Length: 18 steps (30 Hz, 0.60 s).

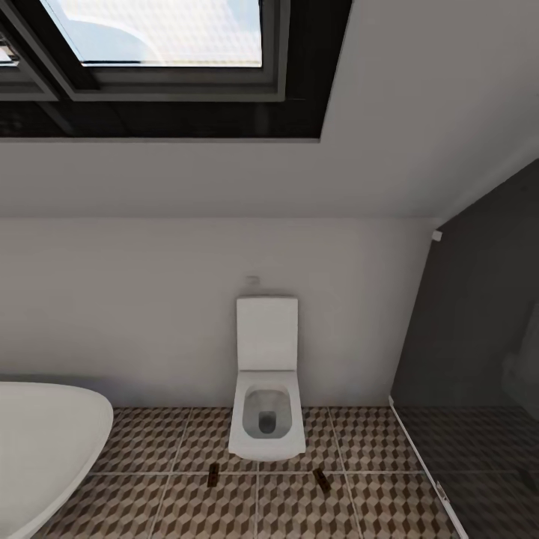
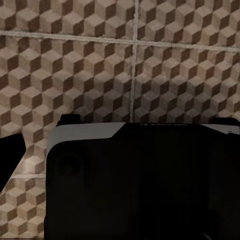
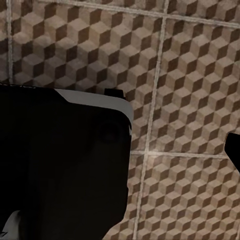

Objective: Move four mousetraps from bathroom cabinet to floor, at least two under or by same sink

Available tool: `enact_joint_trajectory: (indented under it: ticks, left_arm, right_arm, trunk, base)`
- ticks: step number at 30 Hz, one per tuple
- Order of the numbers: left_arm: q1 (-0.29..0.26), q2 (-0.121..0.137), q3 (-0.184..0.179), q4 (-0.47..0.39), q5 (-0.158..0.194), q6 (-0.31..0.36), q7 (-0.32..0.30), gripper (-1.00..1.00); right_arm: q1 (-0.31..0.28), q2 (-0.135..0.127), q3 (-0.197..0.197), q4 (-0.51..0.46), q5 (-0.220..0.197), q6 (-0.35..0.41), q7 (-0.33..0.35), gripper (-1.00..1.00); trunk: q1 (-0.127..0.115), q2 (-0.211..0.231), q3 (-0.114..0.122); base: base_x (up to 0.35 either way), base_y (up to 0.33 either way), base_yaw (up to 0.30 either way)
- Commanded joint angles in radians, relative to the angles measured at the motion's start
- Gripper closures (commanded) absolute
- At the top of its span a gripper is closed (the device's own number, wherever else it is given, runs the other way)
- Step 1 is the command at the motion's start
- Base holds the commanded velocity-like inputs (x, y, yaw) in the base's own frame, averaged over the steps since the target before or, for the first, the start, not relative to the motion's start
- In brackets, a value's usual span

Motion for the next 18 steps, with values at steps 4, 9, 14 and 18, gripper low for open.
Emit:
enact_joint_trajectory:
  ticks: [4,9,14,18]
  left_arm:
    - [0.002,-0.001,-0.008,0.001,0.011,0.006,-0.003,-1.00]
    - [0.004,-0.003,-0.009,0.001,0.011,0.008,-0.003,-1.00]
    - [0.004,-0.004,-0.008,0.001,0.010,0.007,-0.005,-1.00]
    - [0.005,-0.004,-0.009,0.001,0.010,0.006,-0.005,-1.00]
  right_arm:
    - [-0.001,0.004,0.004,0.003,0.005,-0.002,-0.005,-1.00]
    - [-0.001,0.005,0.004,0.004,0.006,-0.002,-0.005,-1.00]
    - [-0.001,0.003,0.004,0.004,0.008,-0.002,-0.005,-1.00]
    - [-0.001,0.001,0.005,0.003,0.009,-0.002,-0.005,-1.00]
  trunk:
    - [0.000,-0.001,0.000]
    - [0.000,-0.001,0.000]
    - [0.000,-0.001,0.000]
    - [0.000,-0.001,0.000]
  base:
    - [0.000,0.000,0.000]
    - [0.000,0.000,0.000]
    - [0.000,0.000,0.000]
    - [0.000,0.000,0.000]
